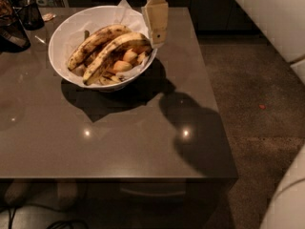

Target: Pick banana from white bowl

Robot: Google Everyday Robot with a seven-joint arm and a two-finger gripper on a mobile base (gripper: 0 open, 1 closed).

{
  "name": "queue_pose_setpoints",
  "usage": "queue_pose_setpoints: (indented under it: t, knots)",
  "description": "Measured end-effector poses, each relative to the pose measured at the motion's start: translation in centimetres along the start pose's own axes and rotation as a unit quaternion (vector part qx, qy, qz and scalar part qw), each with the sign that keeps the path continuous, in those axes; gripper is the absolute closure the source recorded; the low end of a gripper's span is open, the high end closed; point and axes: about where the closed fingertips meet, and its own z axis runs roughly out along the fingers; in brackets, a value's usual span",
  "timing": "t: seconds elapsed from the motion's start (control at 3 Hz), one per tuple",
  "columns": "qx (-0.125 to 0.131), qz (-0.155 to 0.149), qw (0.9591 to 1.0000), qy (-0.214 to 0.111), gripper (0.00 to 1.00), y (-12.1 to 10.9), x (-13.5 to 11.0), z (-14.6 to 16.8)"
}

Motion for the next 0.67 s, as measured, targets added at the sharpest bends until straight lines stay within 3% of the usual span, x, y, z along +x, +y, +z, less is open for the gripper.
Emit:
queue_pose_setpoints:
  t: [0.67]
  knots:
    - [-0.013,-0.015,0.9998,0.000,0.33,0.1,-1.1,1.4]
